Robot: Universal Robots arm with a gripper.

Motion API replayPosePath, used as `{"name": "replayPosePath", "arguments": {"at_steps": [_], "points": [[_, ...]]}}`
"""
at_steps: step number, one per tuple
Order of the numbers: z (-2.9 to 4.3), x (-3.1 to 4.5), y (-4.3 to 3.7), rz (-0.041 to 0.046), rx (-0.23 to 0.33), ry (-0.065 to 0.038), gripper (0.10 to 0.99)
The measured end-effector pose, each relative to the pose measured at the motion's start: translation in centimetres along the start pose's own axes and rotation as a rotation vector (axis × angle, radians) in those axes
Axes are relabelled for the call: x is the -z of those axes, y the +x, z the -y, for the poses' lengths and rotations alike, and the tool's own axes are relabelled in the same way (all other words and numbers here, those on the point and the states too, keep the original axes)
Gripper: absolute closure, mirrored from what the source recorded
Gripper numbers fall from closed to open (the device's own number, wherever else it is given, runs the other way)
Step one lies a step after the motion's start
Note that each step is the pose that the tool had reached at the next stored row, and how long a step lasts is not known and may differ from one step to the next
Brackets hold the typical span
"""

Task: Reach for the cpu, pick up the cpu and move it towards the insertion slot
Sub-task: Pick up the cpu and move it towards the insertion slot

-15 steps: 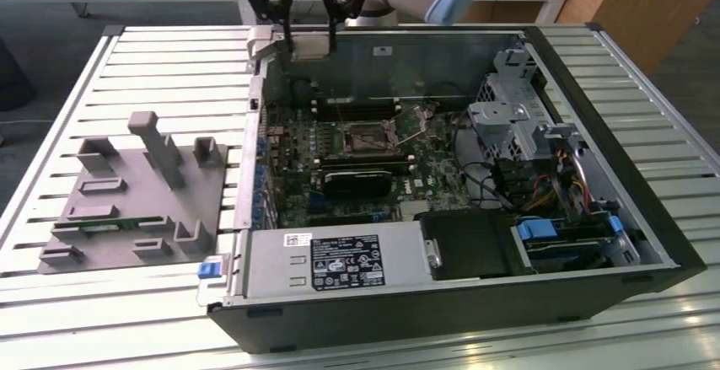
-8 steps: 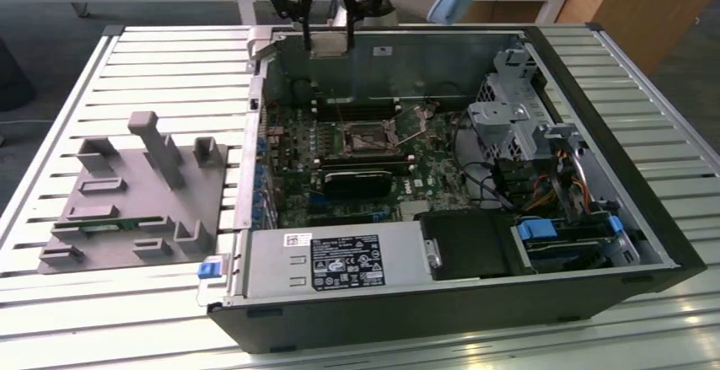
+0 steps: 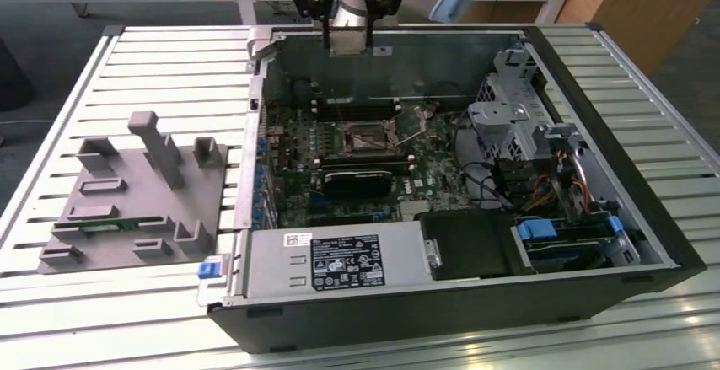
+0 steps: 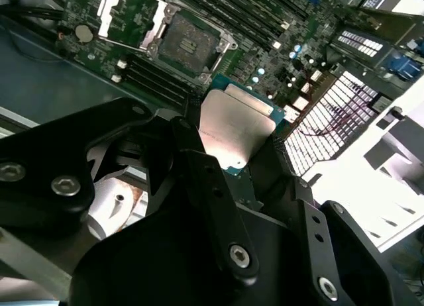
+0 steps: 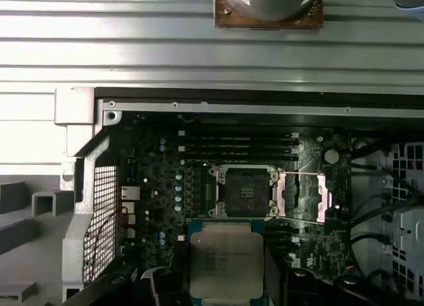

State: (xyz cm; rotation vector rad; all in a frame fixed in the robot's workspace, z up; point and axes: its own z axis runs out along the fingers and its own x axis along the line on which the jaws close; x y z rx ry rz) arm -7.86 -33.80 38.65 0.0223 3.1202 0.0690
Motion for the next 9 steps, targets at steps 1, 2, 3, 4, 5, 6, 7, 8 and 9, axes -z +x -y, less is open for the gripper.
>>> {"name": "replayPosePath", "arguments": {"at_steps": [1,2,3,4,5,6,7,8,9], "points": [[-0.02,-0.01,-0.23,0.0007,0.000,0.000,0.545],[-0.04,-0.02,-0.46,0.0016,-0.001,0.000,0.545],[-0.05,-0.03,-0.69,0.0023,-0.001,0.000,0.545],[-0.07,-0.04,-0.93,0.0031,-0.002,0.000,0.545],[-0.09,-0.05,-1.17,0.0039,-0.002,0.000,0.545],[-0.11,-0.05,-1.39,0.0047,-0.002,0.000,0.545],[-0.13,-0.06,-1.62,0.0055,-0.002,0.000,0.545],[-0.15,-0.07,-1.85,0.0063,-0.003,0.000,0.545],[-0.17,-0.08,-2.07,0.0072,-0.003,0.000,0.545]]}}
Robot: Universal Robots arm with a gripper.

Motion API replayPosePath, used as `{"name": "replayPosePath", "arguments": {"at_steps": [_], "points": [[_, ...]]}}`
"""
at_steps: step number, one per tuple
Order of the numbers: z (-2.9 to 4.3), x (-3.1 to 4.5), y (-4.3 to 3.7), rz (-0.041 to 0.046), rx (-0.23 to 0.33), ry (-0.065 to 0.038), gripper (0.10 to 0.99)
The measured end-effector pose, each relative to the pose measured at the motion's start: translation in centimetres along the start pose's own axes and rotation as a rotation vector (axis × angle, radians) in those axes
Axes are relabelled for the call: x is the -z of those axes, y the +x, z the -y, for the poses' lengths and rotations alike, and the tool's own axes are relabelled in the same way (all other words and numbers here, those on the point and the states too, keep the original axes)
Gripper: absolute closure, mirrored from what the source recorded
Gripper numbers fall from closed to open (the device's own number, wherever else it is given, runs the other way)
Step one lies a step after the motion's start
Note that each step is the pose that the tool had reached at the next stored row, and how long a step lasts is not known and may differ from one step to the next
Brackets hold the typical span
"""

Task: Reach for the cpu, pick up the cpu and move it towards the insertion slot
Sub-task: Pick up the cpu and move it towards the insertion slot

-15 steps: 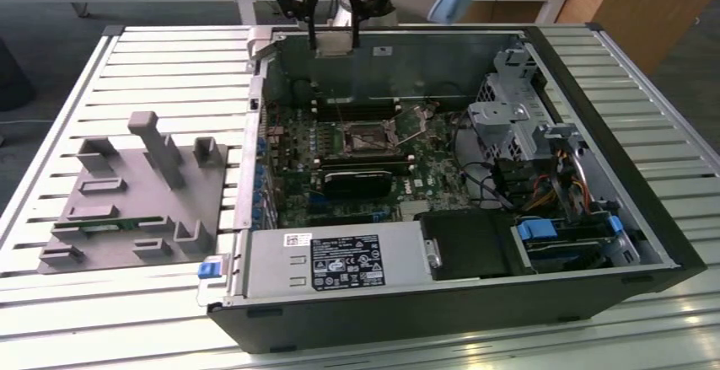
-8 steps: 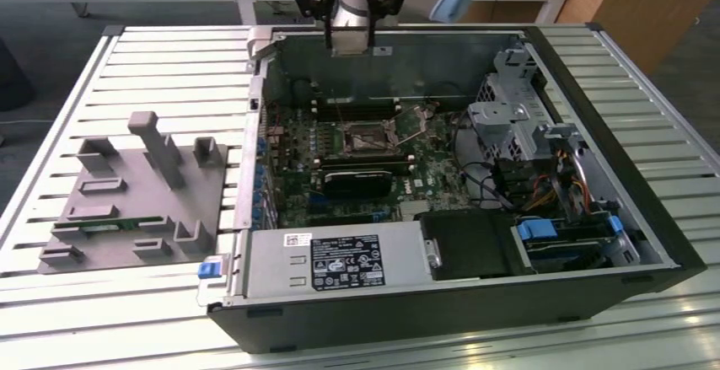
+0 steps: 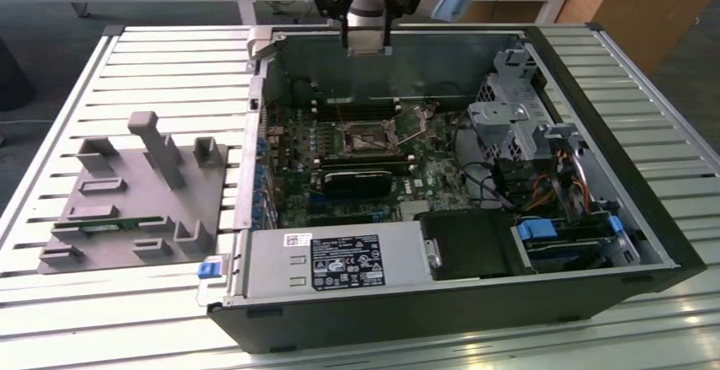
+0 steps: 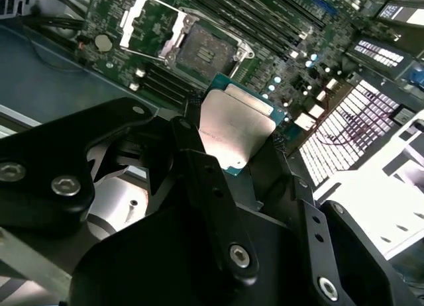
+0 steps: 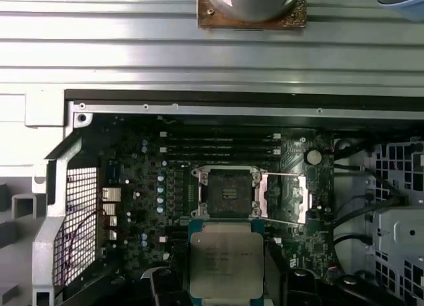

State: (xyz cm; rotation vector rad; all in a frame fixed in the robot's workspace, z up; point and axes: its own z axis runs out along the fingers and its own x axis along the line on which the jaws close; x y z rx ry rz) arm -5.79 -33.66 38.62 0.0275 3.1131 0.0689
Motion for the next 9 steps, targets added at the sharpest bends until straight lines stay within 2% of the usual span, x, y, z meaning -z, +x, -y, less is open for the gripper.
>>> {"name": "replayPosePath", "arguments": {"at_steps": [9], "points": [[-0.13,-0.08,-2.03,0.0078,-0.003,0.000,0.545]]}}
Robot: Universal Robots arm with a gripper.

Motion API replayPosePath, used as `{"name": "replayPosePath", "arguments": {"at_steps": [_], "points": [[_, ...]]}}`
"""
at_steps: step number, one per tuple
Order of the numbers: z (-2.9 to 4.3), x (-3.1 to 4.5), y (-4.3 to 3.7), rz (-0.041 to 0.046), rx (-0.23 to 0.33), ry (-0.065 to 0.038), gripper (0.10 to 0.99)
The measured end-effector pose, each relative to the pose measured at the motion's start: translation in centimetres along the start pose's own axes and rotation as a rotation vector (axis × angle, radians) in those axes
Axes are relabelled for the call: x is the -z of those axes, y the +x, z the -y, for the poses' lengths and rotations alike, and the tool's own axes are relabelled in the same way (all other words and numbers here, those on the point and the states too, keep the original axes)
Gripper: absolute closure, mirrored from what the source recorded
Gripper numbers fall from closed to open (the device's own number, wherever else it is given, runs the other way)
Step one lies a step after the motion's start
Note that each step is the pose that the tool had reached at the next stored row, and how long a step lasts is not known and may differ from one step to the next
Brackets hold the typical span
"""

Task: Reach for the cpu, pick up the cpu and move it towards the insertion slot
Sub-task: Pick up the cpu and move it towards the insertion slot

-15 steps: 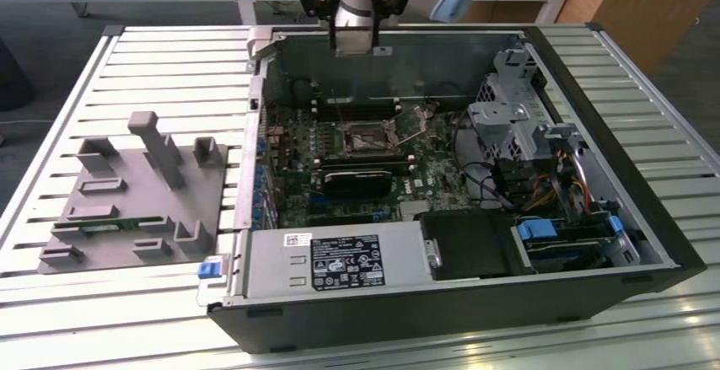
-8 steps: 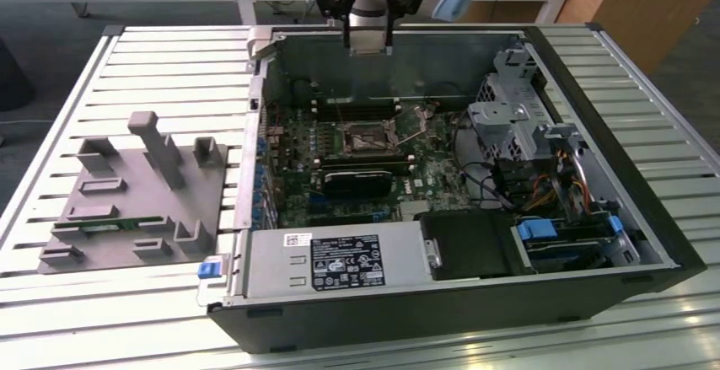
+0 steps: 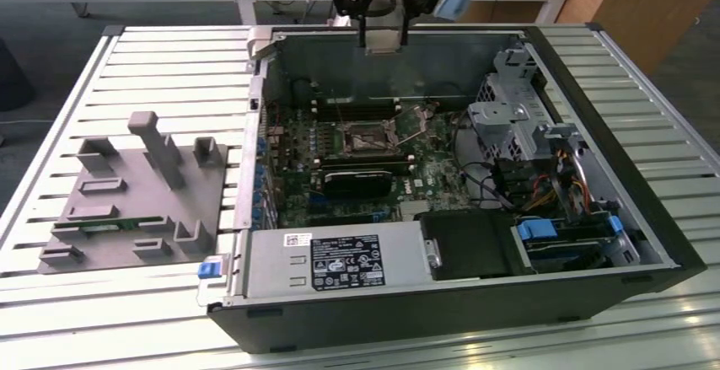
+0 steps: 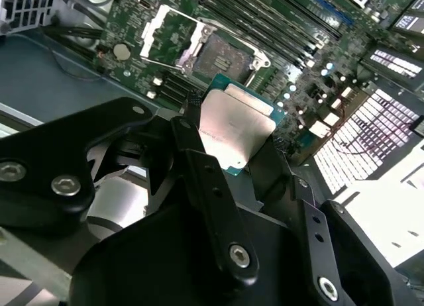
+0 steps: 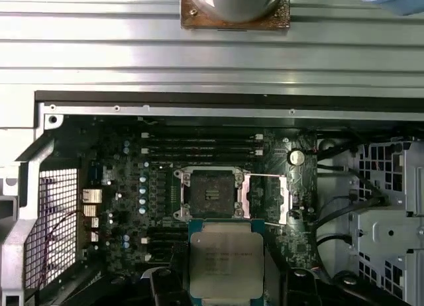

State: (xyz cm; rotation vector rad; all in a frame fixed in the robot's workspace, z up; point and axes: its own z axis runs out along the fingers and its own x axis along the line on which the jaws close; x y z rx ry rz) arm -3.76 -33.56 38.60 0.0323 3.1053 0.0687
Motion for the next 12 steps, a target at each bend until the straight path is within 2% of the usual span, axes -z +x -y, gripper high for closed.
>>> {"name": "replayPosePath", "arguments": {"at_steps": [5,12], "points": [[-0.06,-0.05,-0.93,0.0045,-0.002,0.000,0.545],[-0.07,-0.05,-1.07,0.0050,-0.002,0.000,0.545]]}}
